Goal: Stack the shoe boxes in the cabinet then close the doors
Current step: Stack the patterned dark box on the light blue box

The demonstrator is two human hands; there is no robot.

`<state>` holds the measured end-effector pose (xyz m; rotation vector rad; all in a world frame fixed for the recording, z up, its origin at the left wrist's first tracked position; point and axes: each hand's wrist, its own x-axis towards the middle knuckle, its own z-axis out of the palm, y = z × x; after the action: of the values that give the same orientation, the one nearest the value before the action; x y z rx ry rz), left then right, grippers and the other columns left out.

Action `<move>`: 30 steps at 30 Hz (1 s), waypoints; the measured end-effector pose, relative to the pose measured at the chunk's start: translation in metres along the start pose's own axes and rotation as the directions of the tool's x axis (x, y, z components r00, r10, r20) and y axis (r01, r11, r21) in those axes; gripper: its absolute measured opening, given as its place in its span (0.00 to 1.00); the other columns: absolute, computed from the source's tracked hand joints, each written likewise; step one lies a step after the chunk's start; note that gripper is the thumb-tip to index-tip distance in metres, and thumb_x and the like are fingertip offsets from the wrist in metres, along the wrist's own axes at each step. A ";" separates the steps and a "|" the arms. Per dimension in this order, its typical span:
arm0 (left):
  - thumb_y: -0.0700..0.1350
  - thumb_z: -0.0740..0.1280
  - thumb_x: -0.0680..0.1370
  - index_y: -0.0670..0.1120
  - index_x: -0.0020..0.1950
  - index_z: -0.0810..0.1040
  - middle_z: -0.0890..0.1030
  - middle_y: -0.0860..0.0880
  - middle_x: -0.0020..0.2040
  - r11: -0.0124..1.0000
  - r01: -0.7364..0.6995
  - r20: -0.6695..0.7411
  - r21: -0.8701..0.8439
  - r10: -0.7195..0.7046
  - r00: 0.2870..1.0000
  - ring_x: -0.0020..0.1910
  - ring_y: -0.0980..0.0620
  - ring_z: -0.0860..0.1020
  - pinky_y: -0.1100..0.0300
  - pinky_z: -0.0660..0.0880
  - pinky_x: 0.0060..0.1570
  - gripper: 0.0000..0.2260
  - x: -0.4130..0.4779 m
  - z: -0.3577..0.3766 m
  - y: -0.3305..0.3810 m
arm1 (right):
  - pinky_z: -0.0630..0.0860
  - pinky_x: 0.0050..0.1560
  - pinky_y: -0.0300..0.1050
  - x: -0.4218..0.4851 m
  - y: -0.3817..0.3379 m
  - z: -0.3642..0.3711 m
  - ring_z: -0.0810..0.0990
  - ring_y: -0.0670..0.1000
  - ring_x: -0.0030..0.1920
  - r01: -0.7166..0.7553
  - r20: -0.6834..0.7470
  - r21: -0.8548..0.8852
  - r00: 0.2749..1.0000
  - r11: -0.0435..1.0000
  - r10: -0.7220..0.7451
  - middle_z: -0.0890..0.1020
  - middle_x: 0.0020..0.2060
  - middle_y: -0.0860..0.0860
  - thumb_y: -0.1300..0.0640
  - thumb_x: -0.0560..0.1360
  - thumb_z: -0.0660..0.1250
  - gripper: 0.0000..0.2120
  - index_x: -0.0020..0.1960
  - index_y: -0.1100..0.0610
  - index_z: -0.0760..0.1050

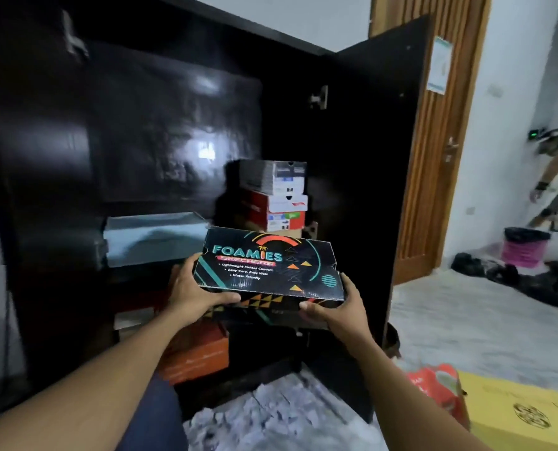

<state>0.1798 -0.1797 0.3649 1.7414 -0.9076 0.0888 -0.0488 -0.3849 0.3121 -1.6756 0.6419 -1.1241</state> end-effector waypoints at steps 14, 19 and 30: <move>0.55 0.85 0.53 0.50 0.71 0.72 0.70 0.48 0.60 0.995 0.047 -0.544 0.089 0.010 0.839 0.63 0.45 0.71 0.52 0.72 0.62 0.48 0.131 -0.068 -0.043 | 0.80 0.58 0.47 0.176 -0.040 0.184 0.78 0.55 0.62 0.224 0.177 0.039 0.958 0.974 -0.227 0.78 0.60 0.53 0.54 0.61 0.86 0.37 0.66 0.51 0.74; 0.55 0.84 0.59 0.48 0.77 0.61 0.69 0.43 0.70 0.978 0.147 -0.656 0.146 -0.015 0.754 0.70 0.41 0.68 0.44 0.69 0.67 0.53 0.165 -0.075 -0.060 | 0.76 0.65 0.49 0.209 -0.033 0.241 0.80 0.51 0.61 0.214 0.151 0.105 0.962 0.971 -0.229 0.80 0.61 0.52 0.55 0.66 0.82 0.40 0.70 0.55 0.65; 0.41 0.81 0.66 0.43 0.60 0.68 0.58 0.43 0.75 0.947 0.063 -0.724 0.315 0.197 0.661 0.65 0.37 0.72 0.47 0.76 0.56 0.29 0.208 -0.049 -0.103 | 0.66 0.69 0.40 0.237 -0.017 0.297 0.69 0.41 0.66 0.371 0.185 0.110 0.904 0.922 -0.385 0.64 0.68 0.46 0.54 0.72 0.78 0.49 0.81 0.48 0.50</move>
<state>0.4063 -0.2386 0.4026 1.7130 -0.3300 0.9939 0.3188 -0.4442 0.3908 -1.8712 0.1418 -1.2054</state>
